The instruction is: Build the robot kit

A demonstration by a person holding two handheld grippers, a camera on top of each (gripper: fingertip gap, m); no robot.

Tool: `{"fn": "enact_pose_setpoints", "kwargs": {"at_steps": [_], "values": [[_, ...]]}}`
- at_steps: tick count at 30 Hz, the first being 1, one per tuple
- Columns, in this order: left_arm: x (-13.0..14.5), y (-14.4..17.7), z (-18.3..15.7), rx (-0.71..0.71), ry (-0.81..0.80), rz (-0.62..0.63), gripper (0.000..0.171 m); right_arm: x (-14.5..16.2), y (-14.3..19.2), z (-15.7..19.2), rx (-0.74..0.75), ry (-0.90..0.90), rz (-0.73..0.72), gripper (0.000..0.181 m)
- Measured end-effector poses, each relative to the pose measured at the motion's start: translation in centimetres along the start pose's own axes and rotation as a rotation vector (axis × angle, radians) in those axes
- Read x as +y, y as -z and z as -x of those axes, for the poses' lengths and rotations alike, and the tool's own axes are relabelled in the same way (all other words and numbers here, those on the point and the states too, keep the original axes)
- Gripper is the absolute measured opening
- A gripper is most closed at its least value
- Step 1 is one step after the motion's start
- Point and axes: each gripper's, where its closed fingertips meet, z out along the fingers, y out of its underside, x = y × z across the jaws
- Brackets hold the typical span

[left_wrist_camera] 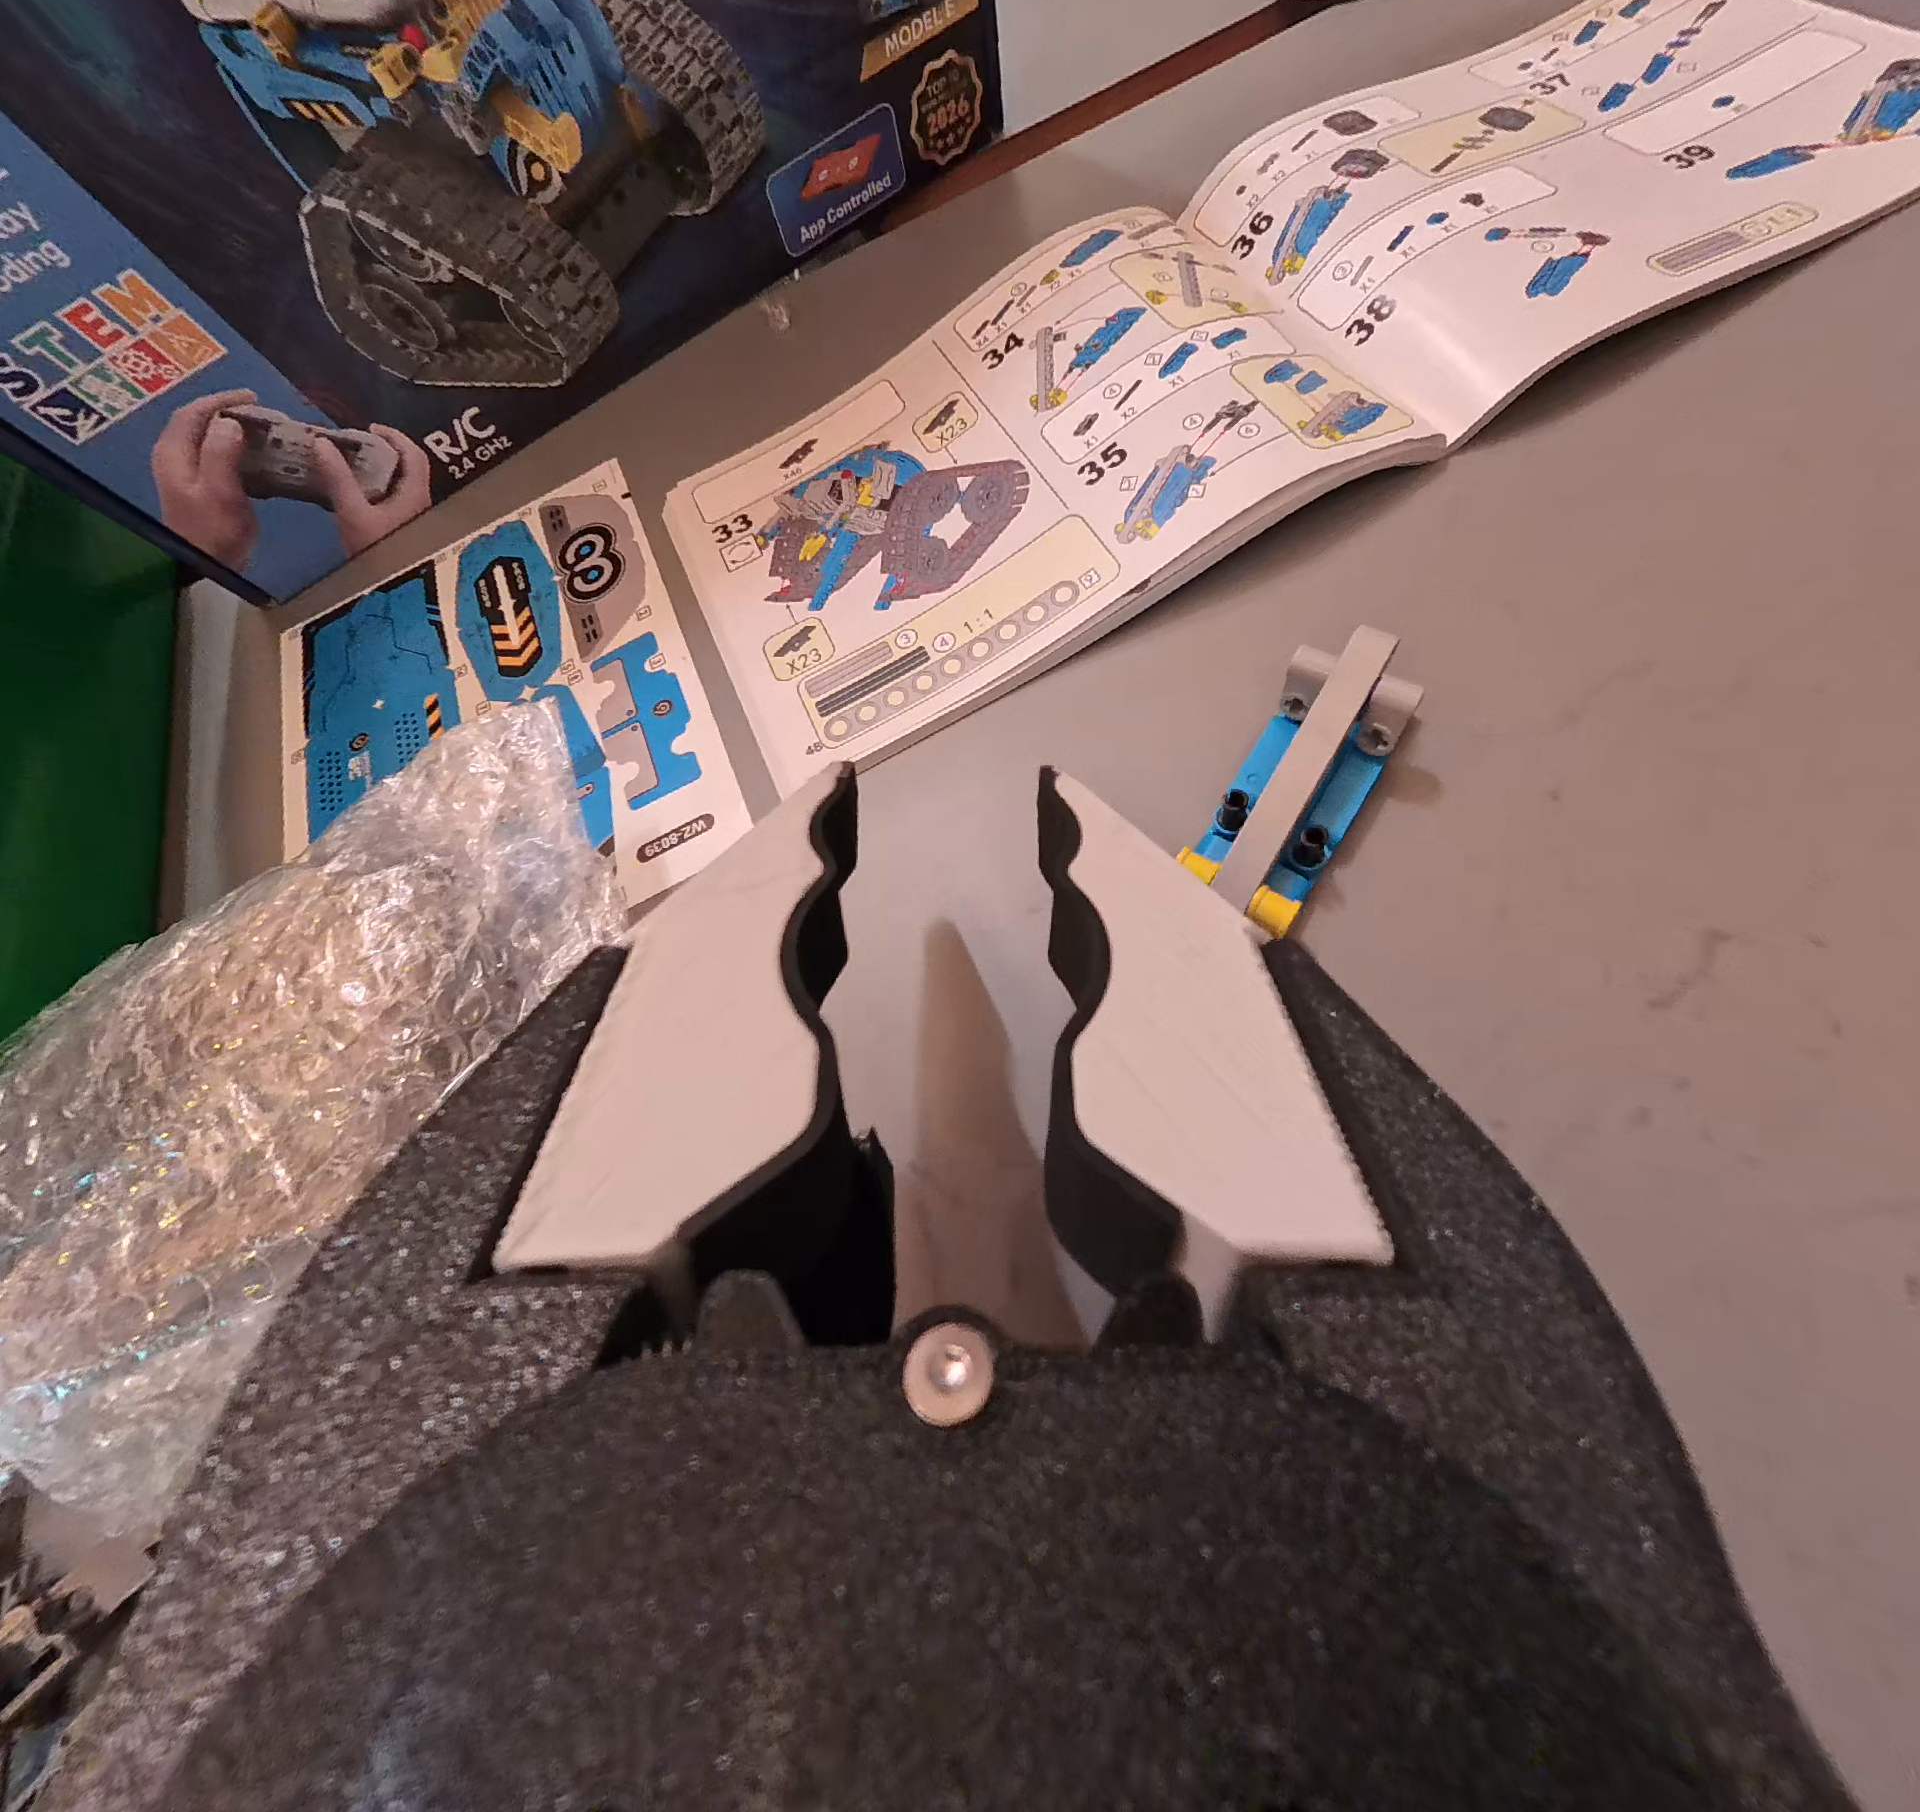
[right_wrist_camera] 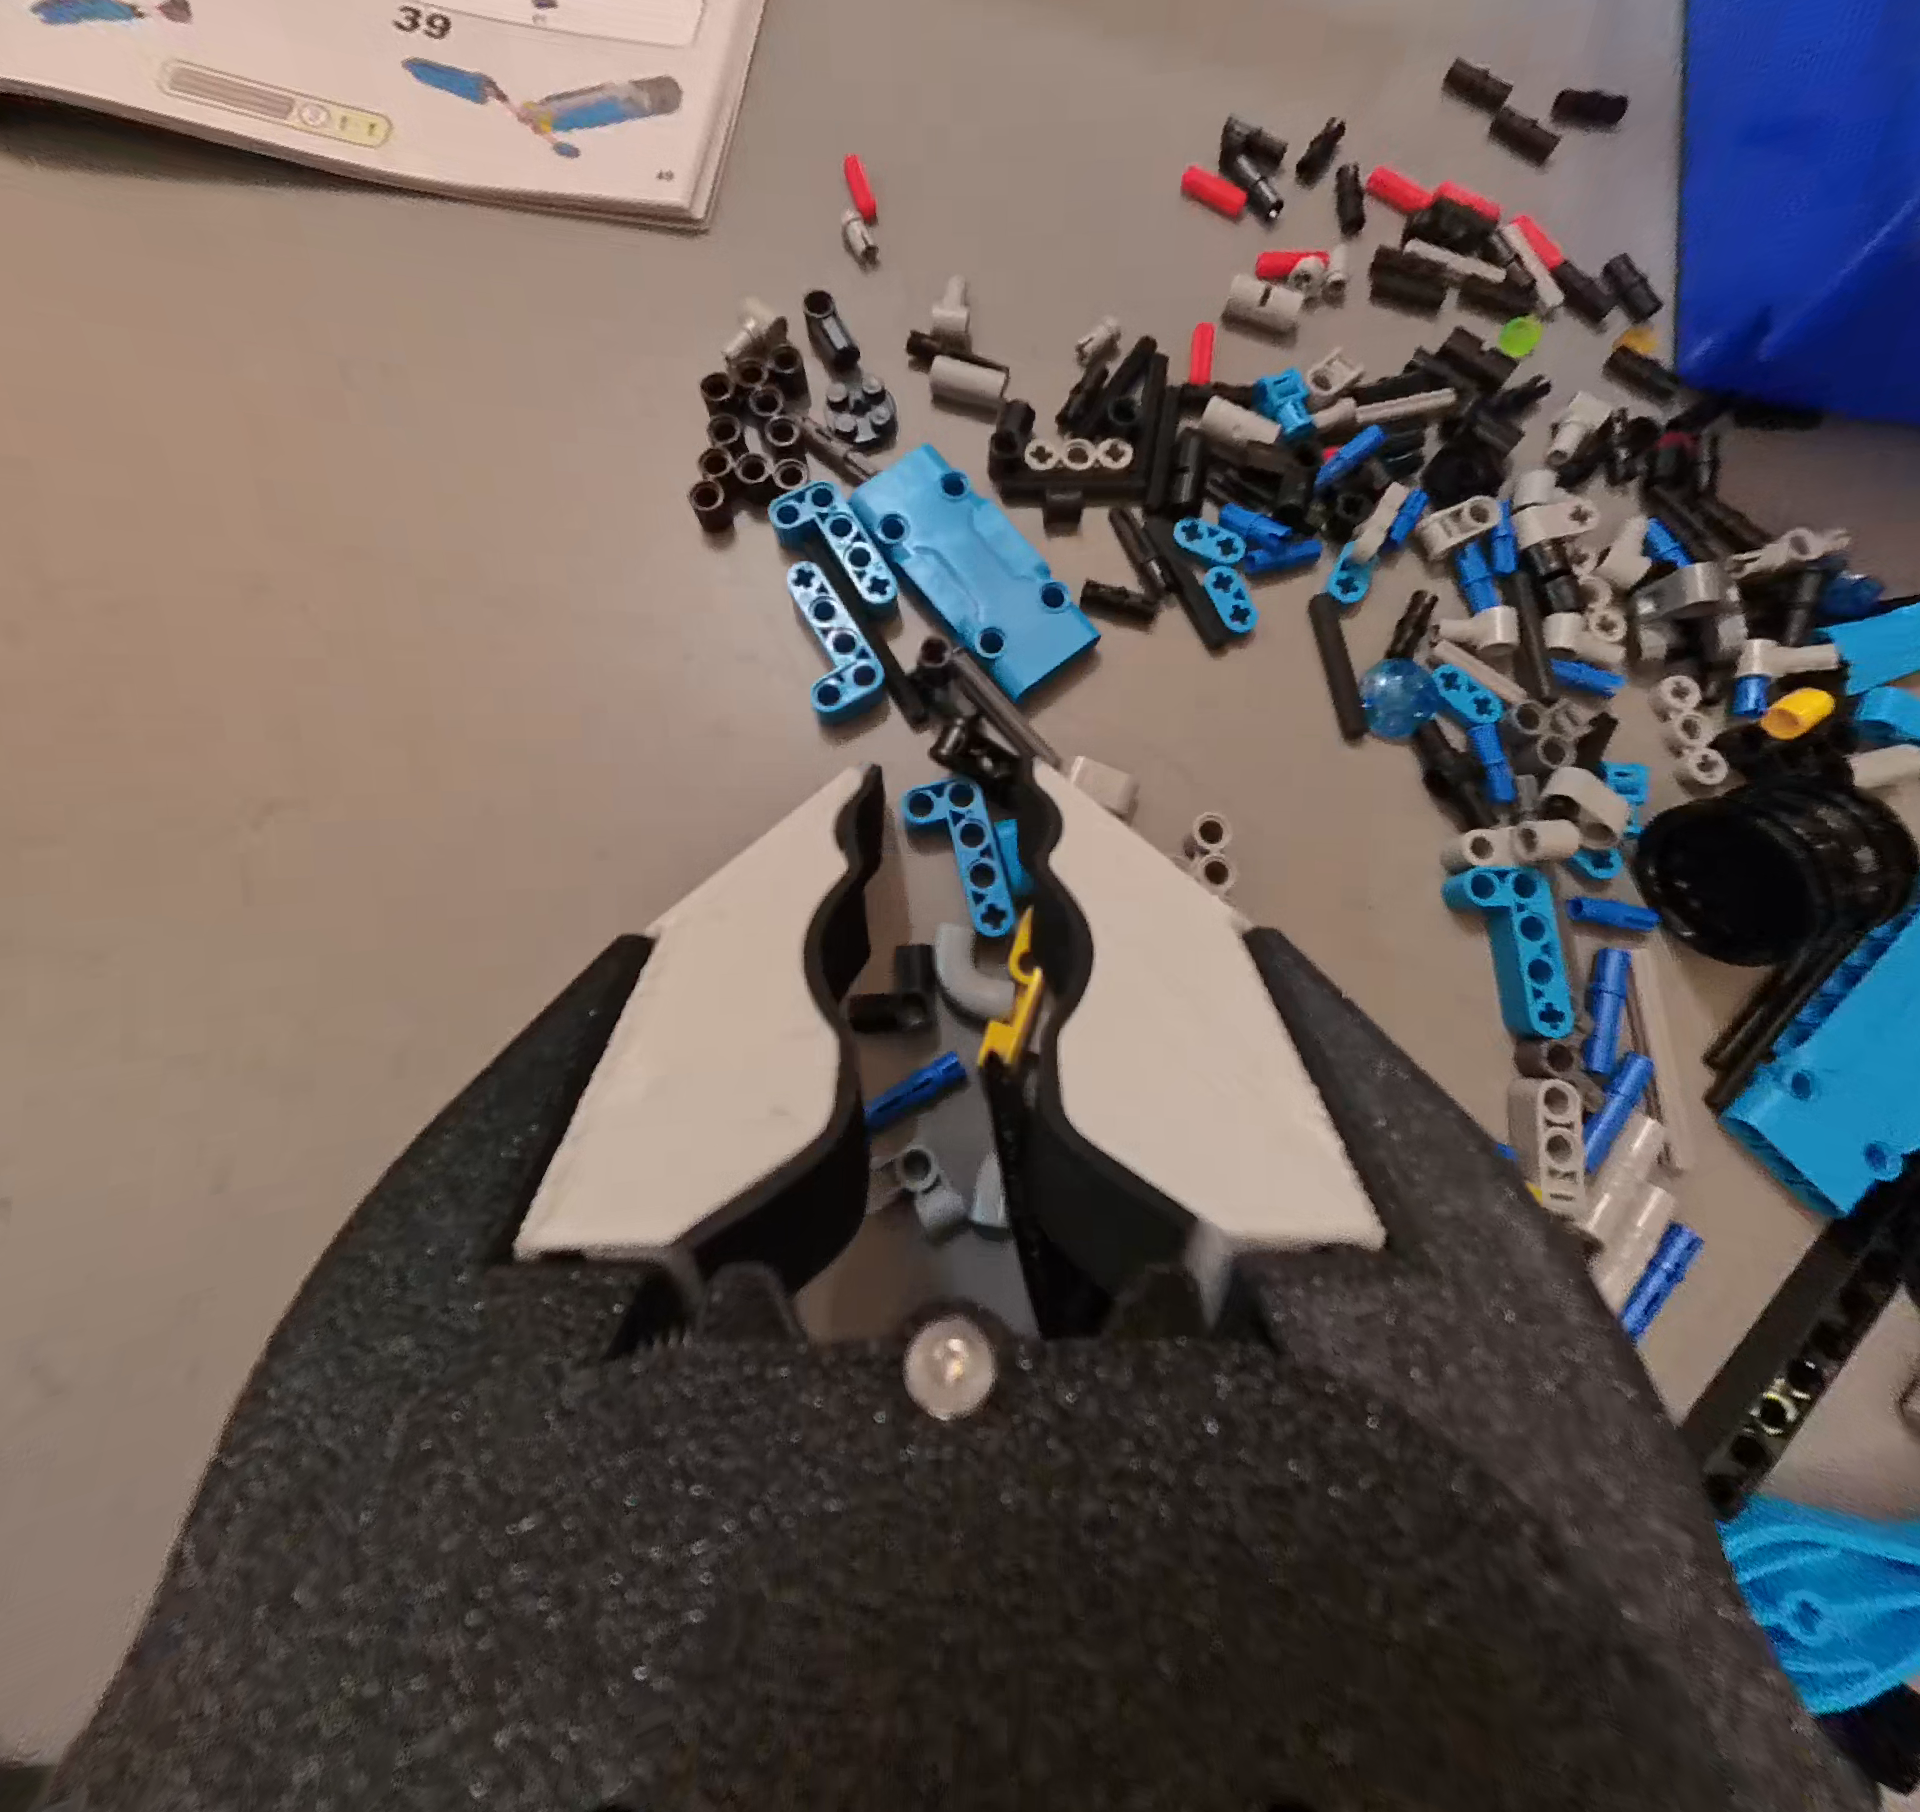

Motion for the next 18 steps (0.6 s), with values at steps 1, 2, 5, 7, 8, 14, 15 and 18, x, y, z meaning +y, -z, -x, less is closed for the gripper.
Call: {"fn": "enact_pose_setpoints", "kwargs": {"at_steps": [1, 2, 5, 7, 8, 14, 15, 18], "values": [[0.0, 0.0, 0.0, 0.000, -0.005, 0.000, 0.034, 0.0, 0.1, 0.3, -0.022, -0.009, 0.003, 0.024], [0.0, 0.0, -0.1, 0.000, -0.009, 0.001, 0.034, 0.1, 0.2, 0.6, -0.041, -0.012, 0.006, 0.024], [0.0, 0.0, -0.1, 0.005, -0.005, -0.001, 0.034, 0.0, 0.3, 1.4, -0.065, 0.012, 0.018, 0.023], [-0.1, 0.1, 0.0, 0.009, 0.008, -0.005, 0.034, -0.7, 0.3, 1.3, -0.052, 0.017, -0.006, 0.023], [-0.1, 0.1, 0.1, 0.011, 0.015, -0.008, 0.034, -0.9, 0.3, 0.9, -0.034, 0.021, -0.006, 0.022], [0.0, 0.2, 0.3, 0.011, 0.030, -0.011, 0.034, 0.4, -0.4, 0.8, -0.035, 0.007, 0.078, 0.025], [0.0, 0.2, 0.3, 0.011, 0.029, -0.008, 0.034, 0.3, -0.5, 1.0, -0.040, 0.003, 0.070, 0.022], [0.1, 0.1, 0.2, 0.009, 0.020, -0.001, 0.034, 0.2, -0.6, 1.4, -0.062, -0.007, 0.055, 0.010]]}}
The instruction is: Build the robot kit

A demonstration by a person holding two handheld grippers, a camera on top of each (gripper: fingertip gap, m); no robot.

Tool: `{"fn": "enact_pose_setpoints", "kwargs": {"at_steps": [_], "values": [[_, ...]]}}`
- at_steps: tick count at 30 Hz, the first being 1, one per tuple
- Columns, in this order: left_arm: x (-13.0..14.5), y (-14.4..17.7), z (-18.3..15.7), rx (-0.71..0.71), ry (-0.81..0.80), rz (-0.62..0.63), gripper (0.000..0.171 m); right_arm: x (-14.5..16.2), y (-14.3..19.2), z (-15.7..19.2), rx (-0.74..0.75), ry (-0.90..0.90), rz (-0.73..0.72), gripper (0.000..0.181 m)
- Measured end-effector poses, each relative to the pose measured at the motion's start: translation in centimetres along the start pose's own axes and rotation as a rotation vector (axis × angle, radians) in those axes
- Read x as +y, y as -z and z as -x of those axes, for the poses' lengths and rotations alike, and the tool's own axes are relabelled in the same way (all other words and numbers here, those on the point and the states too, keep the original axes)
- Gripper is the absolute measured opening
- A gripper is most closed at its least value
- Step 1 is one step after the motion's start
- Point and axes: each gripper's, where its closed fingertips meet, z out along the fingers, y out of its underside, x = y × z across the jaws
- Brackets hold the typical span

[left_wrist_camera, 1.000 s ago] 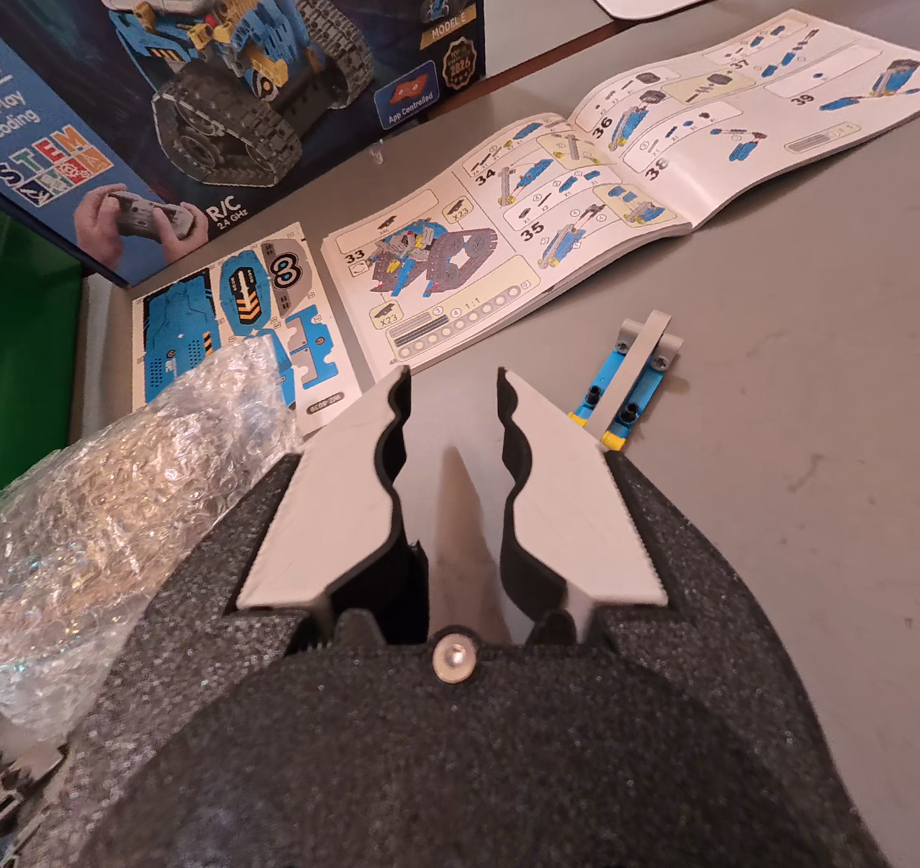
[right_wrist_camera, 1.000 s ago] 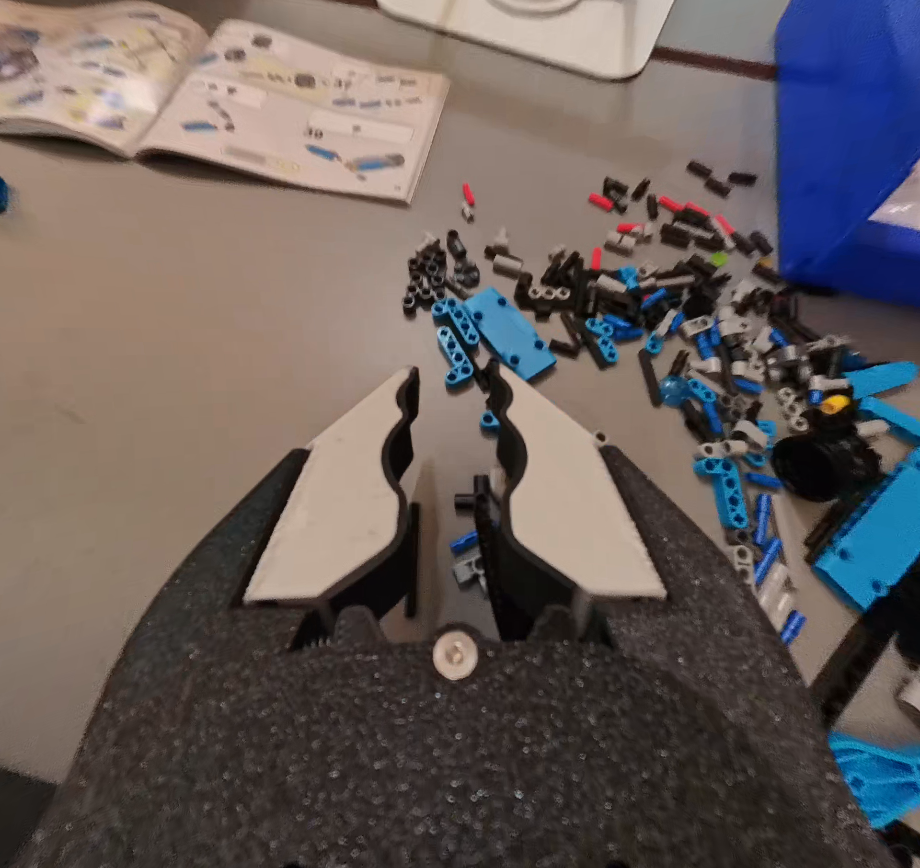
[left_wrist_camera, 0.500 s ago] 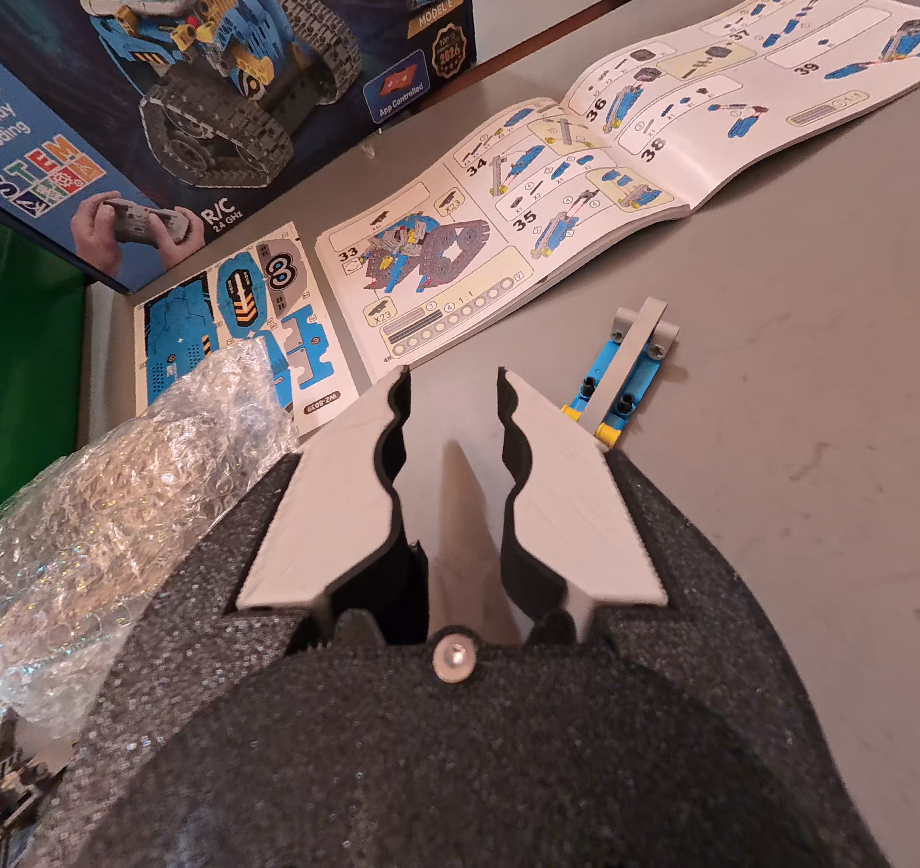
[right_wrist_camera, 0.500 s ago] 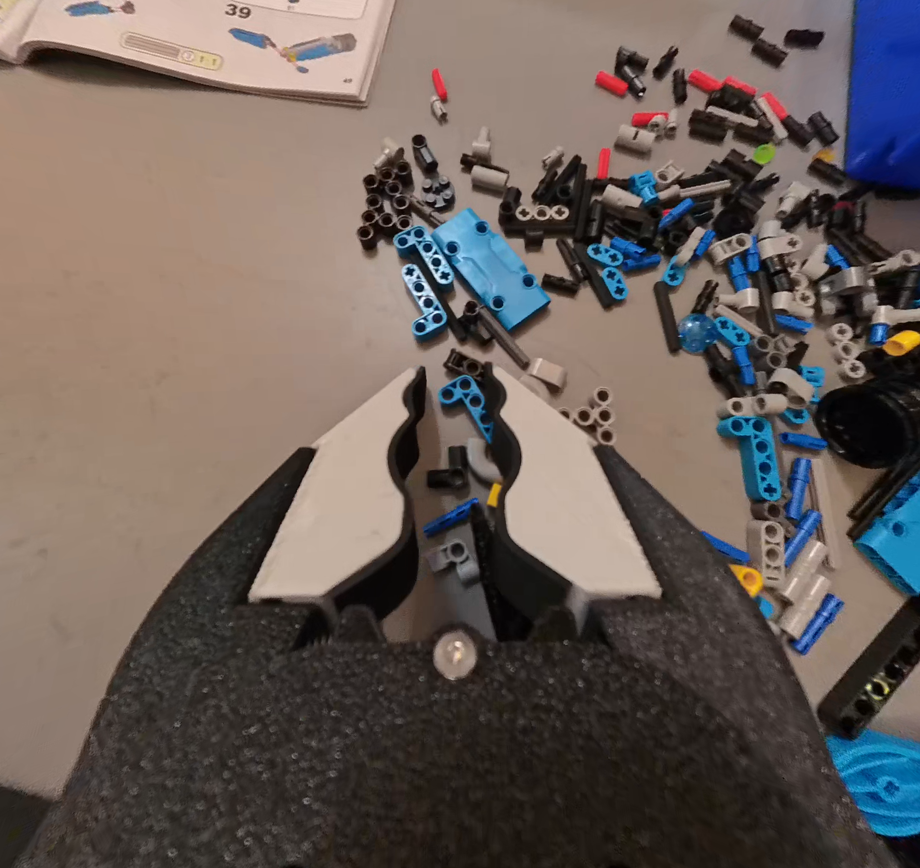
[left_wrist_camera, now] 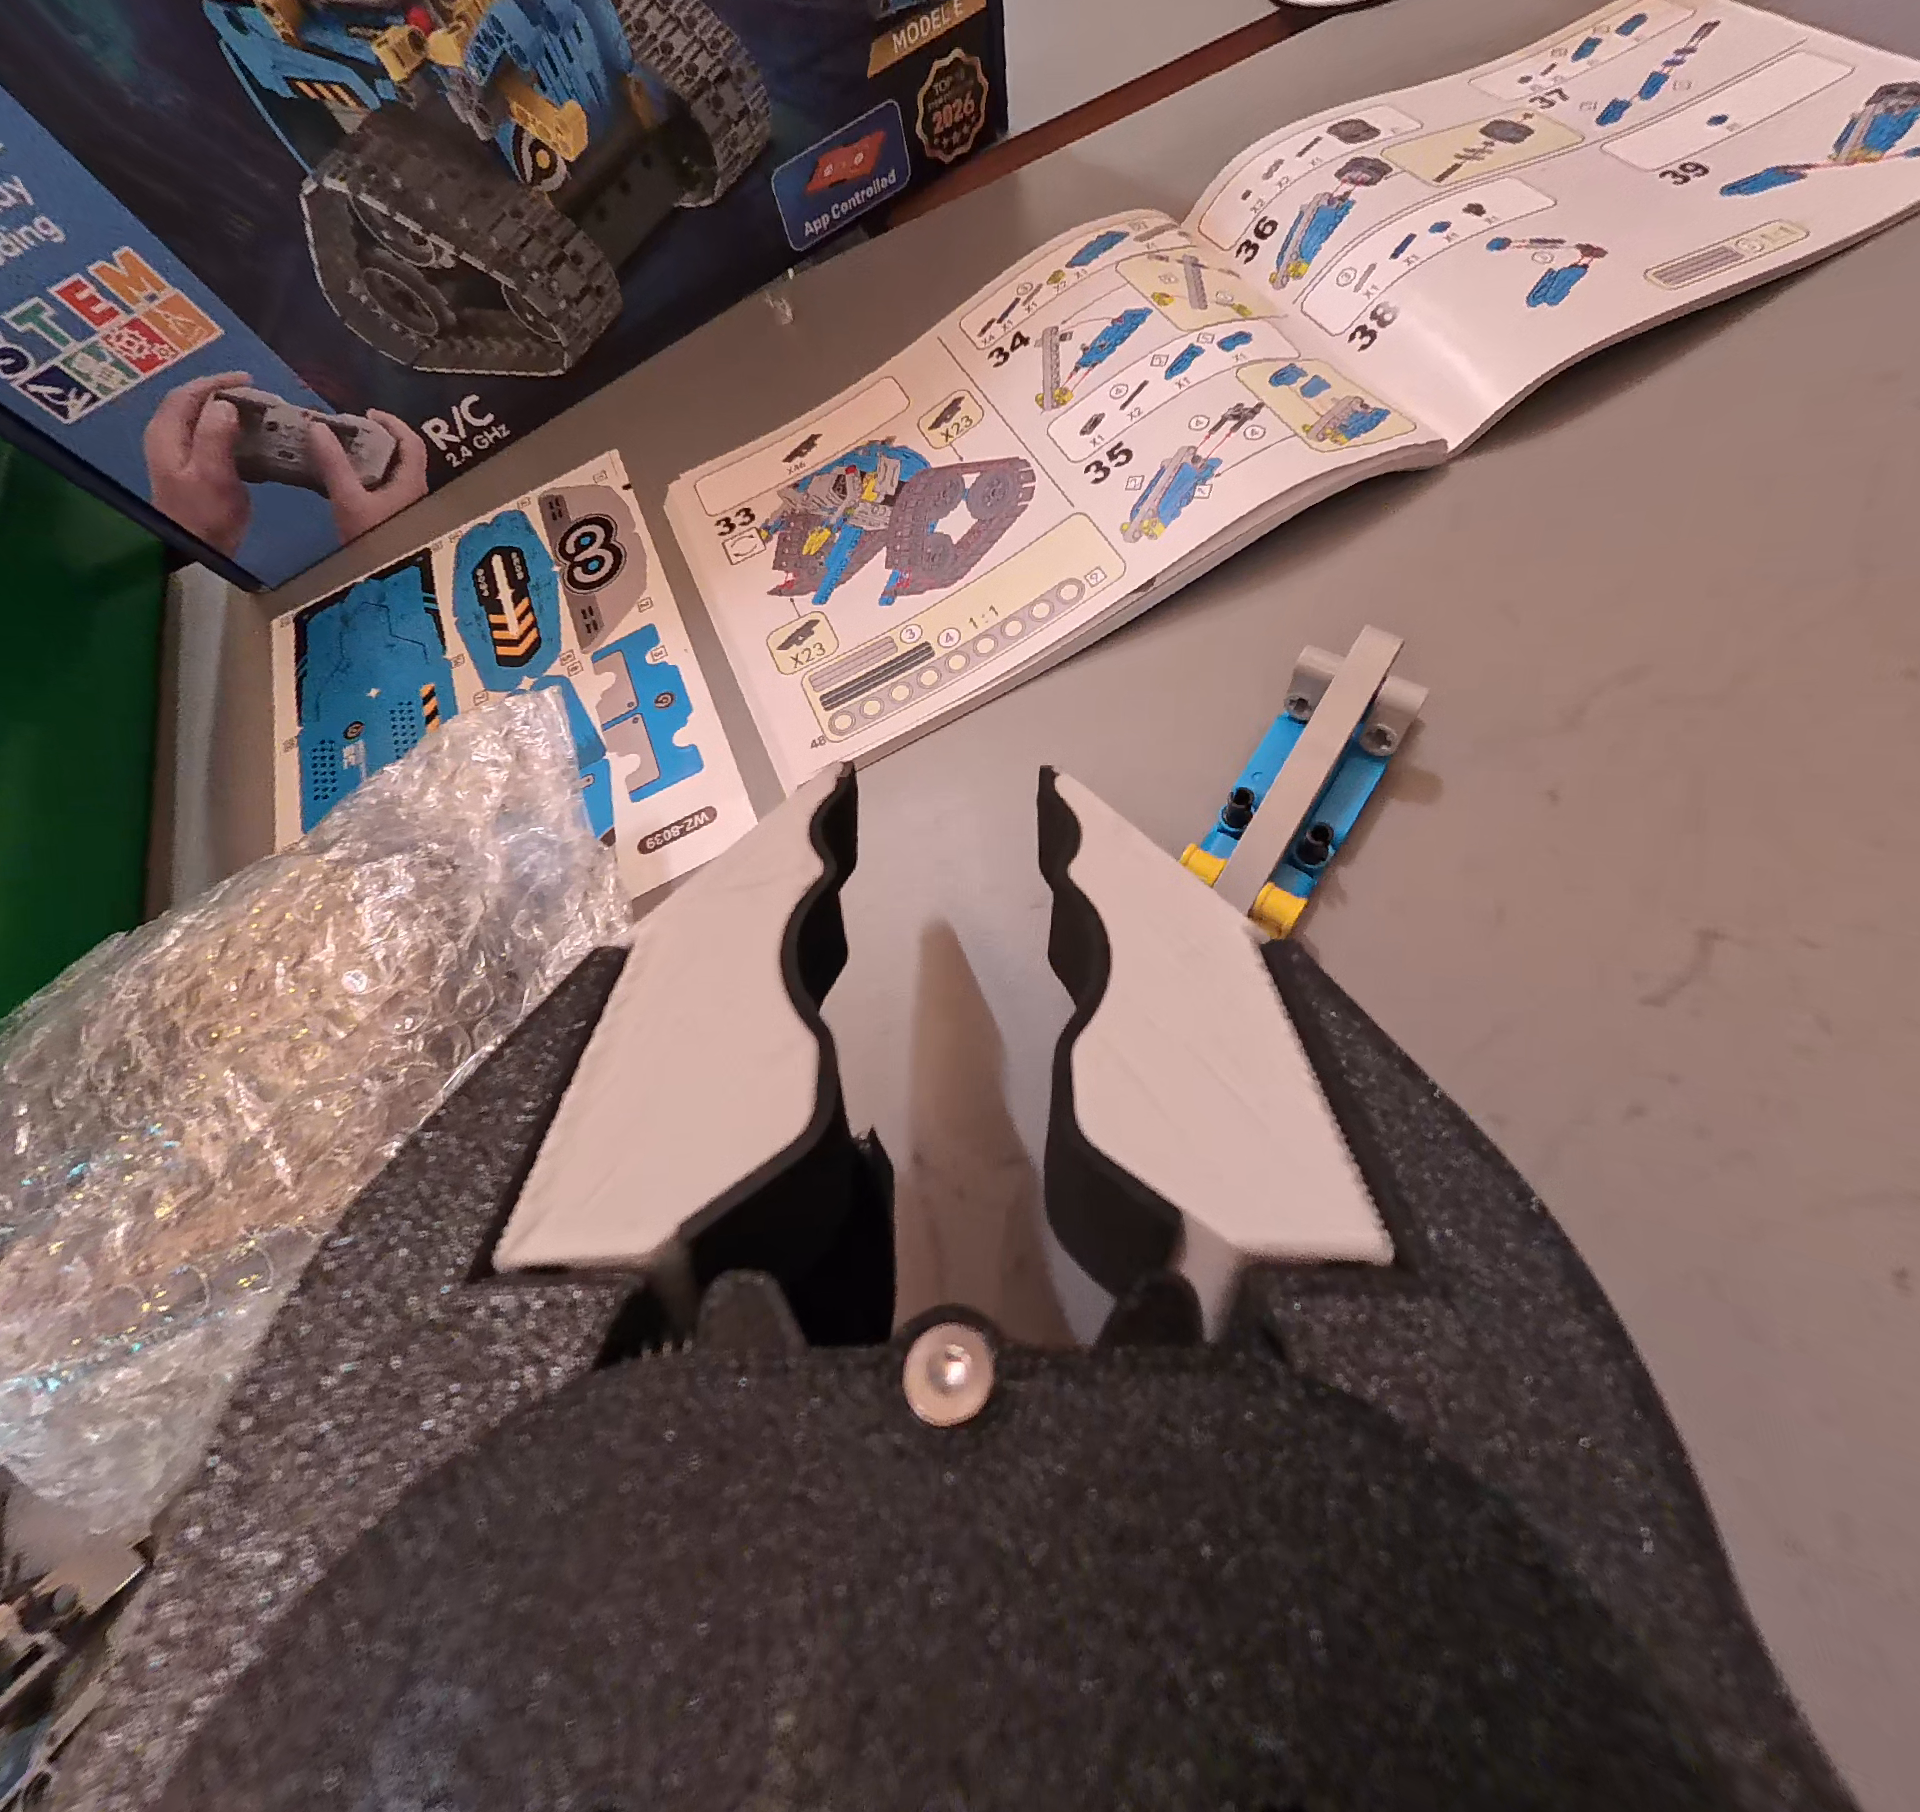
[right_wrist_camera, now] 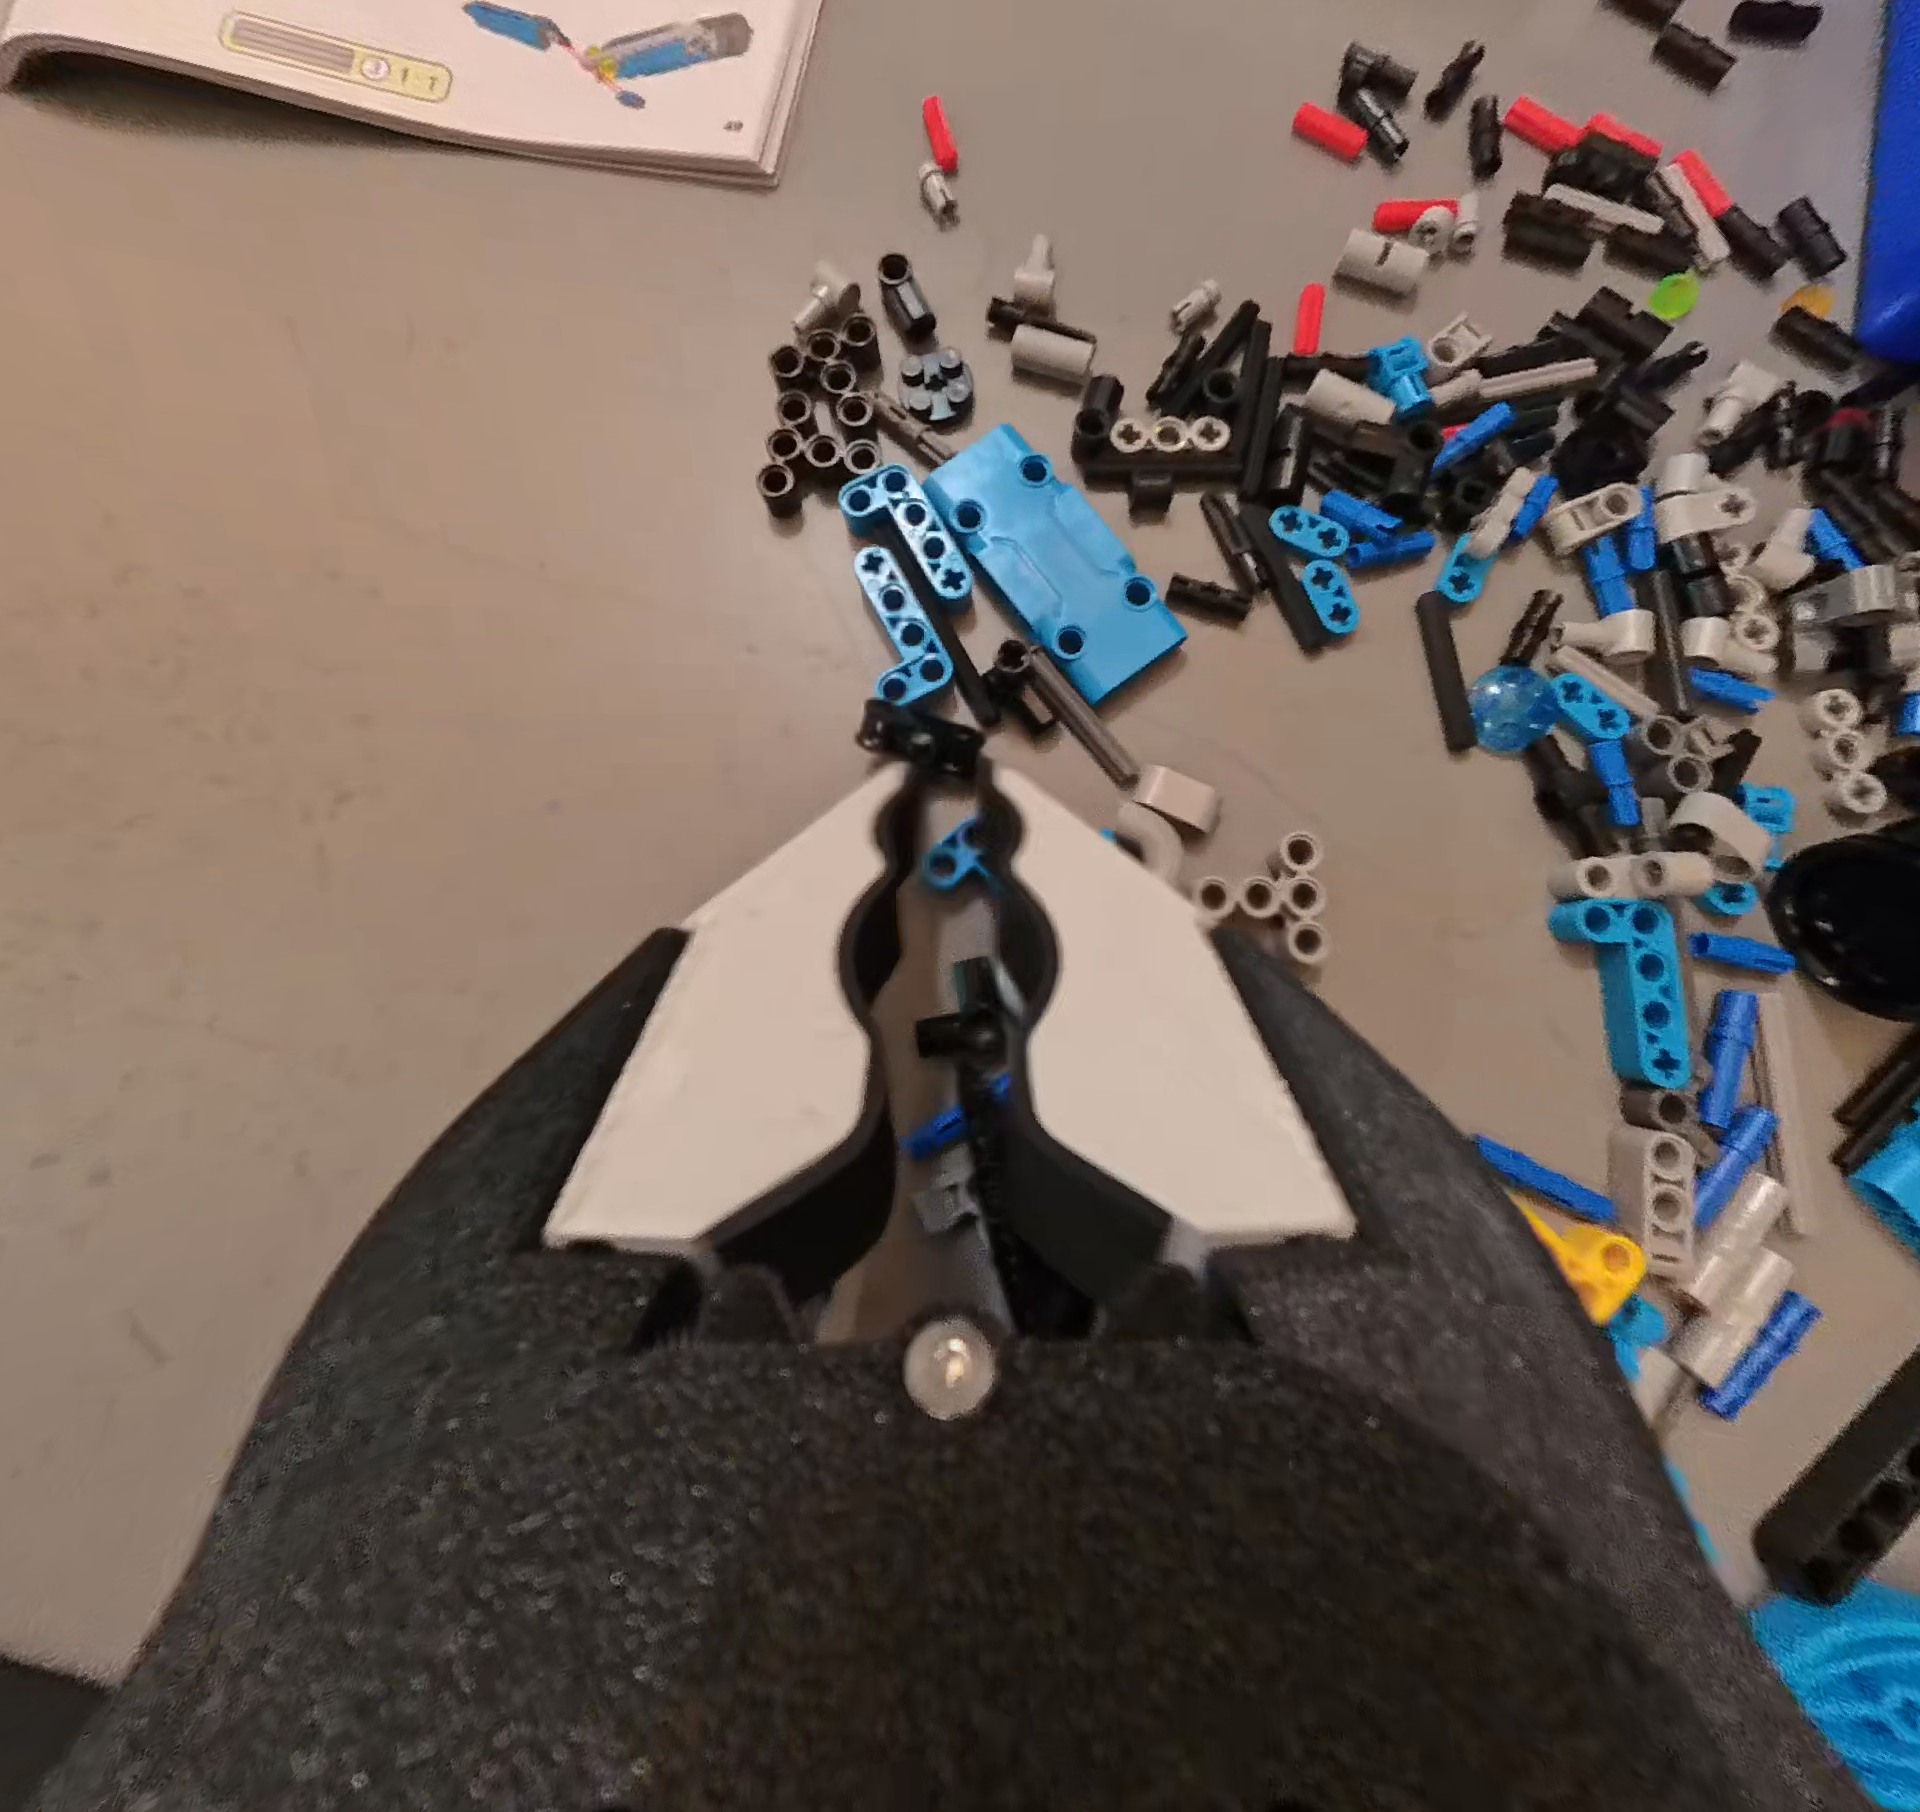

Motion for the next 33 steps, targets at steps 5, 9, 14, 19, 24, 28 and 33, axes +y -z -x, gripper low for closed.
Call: {"fn": "enact_pose_setpoints", "kwargs": {"at_steps": [5, 9, 14, 19, 24, 28, 33], "values": [[0.0, 0.1, 0.0, -0.004, -0.002, -0.003, 0.034, -0.5, 0.1, 0.9, -0.012, 0.071, -0.030, 0.000], [0.0, 0.1, 0.1, -0.003, 0.001, -0.004, 0.034, -1.5, 1.1, 3.7, -0.101, 0.150, -0.067, 0.000], [0.0, 0.1, 0.0, -0.003, -0.003, -0.001, 0.034, -1.3, 1.2, 4.6, -0.150, 0.158, -0.078, 0.023], [0.1, 0.0, 0.0, -0.004, -0.006, 0.004, 0.034, -1.3, 0.4, 2.6, -0.040, 0.141, -0.087, 0.023], [0.1, 0.0, 0.0, -0.002, -0.006, 0.007, 0.034, -0.6, -0.4, 1.8, -0.019, 0.149, -0.044, 0.022], [0.1, 0.0, 0.0, -0.003, -0.008, 0.007, 0.034, -0.9, 0.0, 5.7, -0.184, 0.192, -0.064, 0.007], [0.2, -0.1, -0.1, -0.005, -0.016, 0.012, 0.034, -0.9, 1.8, 19.2, -0.526, 0.392, -0.105, 0.007]]}}
